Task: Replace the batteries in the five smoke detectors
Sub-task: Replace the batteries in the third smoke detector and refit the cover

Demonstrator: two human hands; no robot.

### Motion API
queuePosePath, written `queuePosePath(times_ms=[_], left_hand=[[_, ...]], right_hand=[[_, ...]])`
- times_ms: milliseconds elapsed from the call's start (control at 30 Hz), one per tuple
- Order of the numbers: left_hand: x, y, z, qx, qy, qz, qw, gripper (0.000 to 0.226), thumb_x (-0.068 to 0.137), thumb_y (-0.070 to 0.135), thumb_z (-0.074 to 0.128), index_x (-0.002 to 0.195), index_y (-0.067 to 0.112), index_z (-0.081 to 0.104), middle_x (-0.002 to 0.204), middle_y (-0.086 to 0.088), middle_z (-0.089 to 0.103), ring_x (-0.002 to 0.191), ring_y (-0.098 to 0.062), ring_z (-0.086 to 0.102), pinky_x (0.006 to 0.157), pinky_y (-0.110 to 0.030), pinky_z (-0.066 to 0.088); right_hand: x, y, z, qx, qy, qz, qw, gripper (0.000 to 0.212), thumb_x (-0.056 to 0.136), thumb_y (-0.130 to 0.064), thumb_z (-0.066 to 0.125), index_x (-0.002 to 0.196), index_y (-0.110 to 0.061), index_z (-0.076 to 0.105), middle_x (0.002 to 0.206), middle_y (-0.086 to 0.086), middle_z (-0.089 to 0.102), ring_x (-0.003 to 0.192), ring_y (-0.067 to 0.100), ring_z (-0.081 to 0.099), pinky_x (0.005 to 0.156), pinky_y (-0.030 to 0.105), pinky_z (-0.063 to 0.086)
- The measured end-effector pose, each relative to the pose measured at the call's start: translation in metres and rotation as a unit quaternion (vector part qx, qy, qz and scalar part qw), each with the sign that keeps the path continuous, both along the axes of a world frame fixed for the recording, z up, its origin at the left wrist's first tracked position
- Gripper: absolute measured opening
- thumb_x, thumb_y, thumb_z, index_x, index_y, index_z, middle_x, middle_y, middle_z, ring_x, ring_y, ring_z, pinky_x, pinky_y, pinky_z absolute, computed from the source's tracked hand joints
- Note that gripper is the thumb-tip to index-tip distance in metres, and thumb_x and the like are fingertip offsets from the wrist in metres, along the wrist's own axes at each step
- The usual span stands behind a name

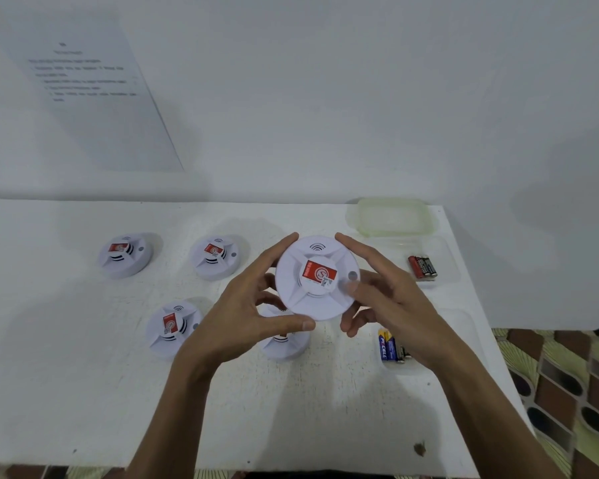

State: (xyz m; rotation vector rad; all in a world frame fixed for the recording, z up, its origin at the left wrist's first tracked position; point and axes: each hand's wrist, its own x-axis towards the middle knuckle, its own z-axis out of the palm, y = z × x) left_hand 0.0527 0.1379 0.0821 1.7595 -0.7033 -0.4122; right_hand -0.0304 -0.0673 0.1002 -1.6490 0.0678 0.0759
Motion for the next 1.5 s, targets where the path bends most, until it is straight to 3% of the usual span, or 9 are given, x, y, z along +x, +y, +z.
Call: queuePosePath(times_ms=[100,200,533,1067,1233,1400,1500], left_hand=[[0.001,0.002,0.002,0.002,-0.004,-0.002,1.0,0.091,0.067,0.024,0.081,0.139,0.042,0.029,0.127,0.036,0.049,0.112,-0.001,0.055,0.077,-0.014,0.05],[0.003,0.002,0.004,0.008,-0.008,-0.009,1.0,0.094,0.067,0.026,0.082,0.141,0.044,0.027,0.128,0.034,0.048,0.113,-0.002,0.055,0.08,-0.017,0.052],[0.003,0.0,0.006,0.011,-0.022,-0.008,1.0,0.092,0.066,0.028,0.081,0.139,0.044,0.027,0.126,0.039,0.046,0.112,0.002,0.053,0.078,-0.013,0.05],[0.004,0.001,0.001,0.026,-0.056,0.001,0.998,0.089,0.067,0.032,0.079,0.138,0.044,0.027,0.128,0.042,0.043,0.114,0.002,0.052,0.079,-0.011,0.048],[0.005,0.0,0.0,0.03,-0.061,0.002,0.998,0.089,0.067,0.033,0.079,0.138,0.045,0.026,0.129,0.041,0.042,0.114,0.002,0.051,0.08,-0.01,0.048],[0.005,0.0,-0.002,0.032,-0.065,0.005,0.997,0.088,0.068,0.034,0.079,0.138,0.044,0.026,0.128,0.043,0.042,0.114,0.004,0.051,0.079,-0.008,0.046],[0.005,0.001,-0.002,0.031,-0.066,0.006,0.997,0.088,0.068,0.033,0.079,0.138,0.043,0.027,0.128,0.043,0.042,0.114,0.004,0.051,0.079,-0.007,0.046]], right_hand=[[0.0,-0.008,0.0,-0.093,-0.005,0.056,0.994,0.087,0.084,-0.013,0.075,0.145,-0.051,0.026,0.112,-0.003,0.066,0.082,0.033,0.063,0.076,0.035,0.059],[0.002,-0.011,0.001,-0.126,-0.013,0.074,0.989,0.1,0.079,-0.014,0.079,0.146,-0.054,0.018,0.107,-0.009,0.064,0.078,0.028,0.058,0.081,0.034,0.057],[0.004,-0.012,0.001,-0.13,-0.031,0.062,0.989,0.095,0.077,-0.015,0.081,0.143,-0.055,0.025,0.106,-0.004,0.067,0.079,0.036,0.056,0.079,0.041,0.058],[0.006,-0.014,-0.007,-0.137,-0.043,0.063,0.988,0.094,0.078,-0.018,0.081,0.143,-0.056,0.025,0.103,-0.004,0.065,0.071,0.029,0.053,0.077,0.04,0.058],[0.006,-0.014,-0.009,-0.137,-0.048,0.06,0.988,0.093,0.078,-0.018,0.081,0.143,-0.055,0.025,0.102,-0.008,0.065,0.068,0.018,0.052,0.076,0.038,0.058],[0.006,-0.014,-0.01,-0.142,-0.046,0.062,0.987,0.094,0.077,-0.02,0.081,0.143,-0.056,0.024,0.104,-0.008,0.065,0.071,0.026,0.054,0.077,0.038,0.058],[0.006,-0.014,-0.01,-0.147,-0.048,0.062,0.986,0.094,0.078,-0.021,0.081,0.143,-0.055,0.024,0.104,-0.008,0.064,0.07,0.021,0.054,0.077,0.039,0.058]])
